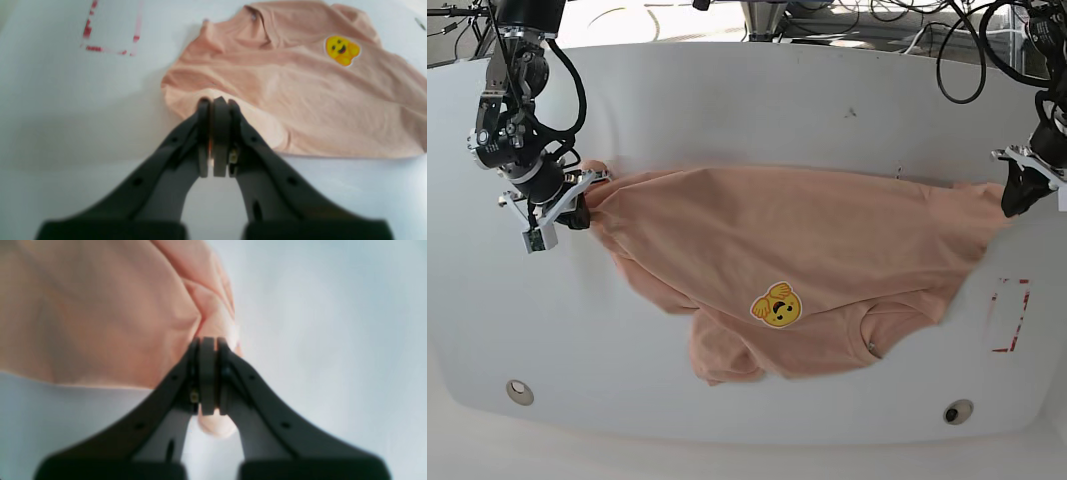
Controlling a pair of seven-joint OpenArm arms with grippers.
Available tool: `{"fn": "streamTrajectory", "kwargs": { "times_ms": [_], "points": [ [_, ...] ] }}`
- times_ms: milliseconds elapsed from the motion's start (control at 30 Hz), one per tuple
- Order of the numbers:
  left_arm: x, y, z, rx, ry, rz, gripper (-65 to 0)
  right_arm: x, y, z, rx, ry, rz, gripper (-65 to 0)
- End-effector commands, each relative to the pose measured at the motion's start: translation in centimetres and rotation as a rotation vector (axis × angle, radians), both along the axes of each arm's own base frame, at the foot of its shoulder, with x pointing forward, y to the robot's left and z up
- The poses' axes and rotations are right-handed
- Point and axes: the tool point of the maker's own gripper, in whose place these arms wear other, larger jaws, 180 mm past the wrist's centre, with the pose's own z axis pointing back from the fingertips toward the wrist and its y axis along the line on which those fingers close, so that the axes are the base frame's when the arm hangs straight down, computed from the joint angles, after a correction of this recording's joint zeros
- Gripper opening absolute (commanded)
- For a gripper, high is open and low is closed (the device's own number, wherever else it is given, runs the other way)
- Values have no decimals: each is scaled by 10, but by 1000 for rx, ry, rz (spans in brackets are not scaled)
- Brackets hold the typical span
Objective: Fold the T-shirt properly
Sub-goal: 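Lay the stretched shirt flat on the table, holding both ends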
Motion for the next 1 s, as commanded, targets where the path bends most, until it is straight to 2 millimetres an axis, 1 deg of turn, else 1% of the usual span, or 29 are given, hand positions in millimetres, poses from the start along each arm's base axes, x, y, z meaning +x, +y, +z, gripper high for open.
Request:
{"fn": "streamTrajectory", "kwargs": {
  "times_ms": [0,67,233,500,733,967],
  "points": [
    [-3,6,9,24,-22,-4,-650,-2,-2,6,-12,-23,10,-644],
    [-13,11,4,31,5,8,-650,-10,-2,-2,-10,3,10,-644],
    [-25,21,-1,51,37,29,-650,-25,-1,-14,-9,47,10,-644],
    [-41,43,-8,138,87,78,-650,-38,3,-26,6,85,4,-644],
    [-54,49,-12,159,119,88,-650,-47,5,-33,11,109,3,-644],
    [-55,52,-10,168,116,87,-650,-50,7,-35,21,117,6,-637]
  ]
}}
